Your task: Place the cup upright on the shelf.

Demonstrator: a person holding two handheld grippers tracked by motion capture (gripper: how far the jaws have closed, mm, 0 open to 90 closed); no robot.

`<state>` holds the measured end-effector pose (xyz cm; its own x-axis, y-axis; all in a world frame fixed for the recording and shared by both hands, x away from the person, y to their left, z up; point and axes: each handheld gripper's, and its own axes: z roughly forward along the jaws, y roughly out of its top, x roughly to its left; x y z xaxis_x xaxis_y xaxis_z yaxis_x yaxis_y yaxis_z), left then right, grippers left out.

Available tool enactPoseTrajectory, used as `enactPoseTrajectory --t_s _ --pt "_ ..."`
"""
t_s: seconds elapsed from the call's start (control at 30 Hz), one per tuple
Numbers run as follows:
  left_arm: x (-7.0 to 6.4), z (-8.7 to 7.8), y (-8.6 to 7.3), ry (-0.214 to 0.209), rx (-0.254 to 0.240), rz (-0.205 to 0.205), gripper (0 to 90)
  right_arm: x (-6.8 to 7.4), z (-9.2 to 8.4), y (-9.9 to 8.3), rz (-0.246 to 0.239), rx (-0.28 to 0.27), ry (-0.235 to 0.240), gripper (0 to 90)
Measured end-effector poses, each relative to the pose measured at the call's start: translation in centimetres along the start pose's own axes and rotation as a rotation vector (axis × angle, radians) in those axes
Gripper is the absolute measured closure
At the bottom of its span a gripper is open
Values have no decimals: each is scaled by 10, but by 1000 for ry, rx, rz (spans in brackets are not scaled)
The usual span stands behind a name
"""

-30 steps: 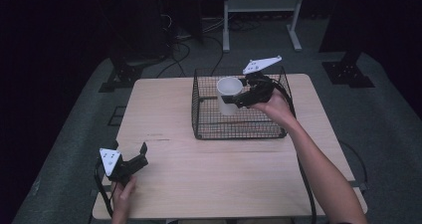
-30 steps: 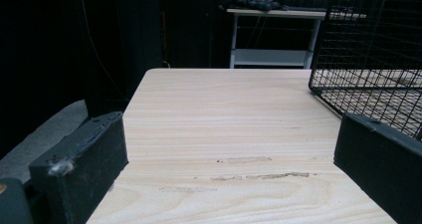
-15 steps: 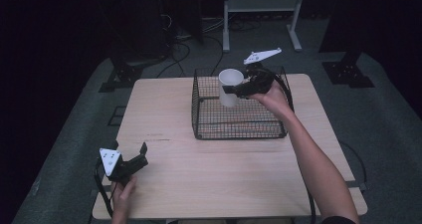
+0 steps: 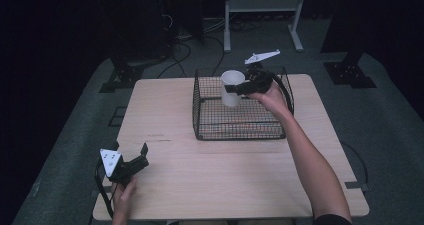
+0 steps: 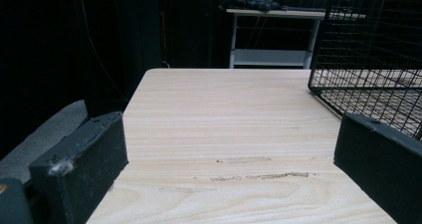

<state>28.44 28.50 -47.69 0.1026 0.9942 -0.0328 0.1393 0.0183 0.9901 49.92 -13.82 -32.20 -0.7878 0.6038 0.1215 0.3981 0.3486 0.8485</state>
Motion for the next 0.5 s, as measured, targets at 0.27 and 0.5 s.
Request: enactPoseTrajectory --t_s 0.27,0.5 --pt "0 0 0 0 -1 0 0 -10 10 -7 34 21 -15 197" --pt "0 0 0 -2 -2 1 0 -19 19 -15 63 27 -17 197"
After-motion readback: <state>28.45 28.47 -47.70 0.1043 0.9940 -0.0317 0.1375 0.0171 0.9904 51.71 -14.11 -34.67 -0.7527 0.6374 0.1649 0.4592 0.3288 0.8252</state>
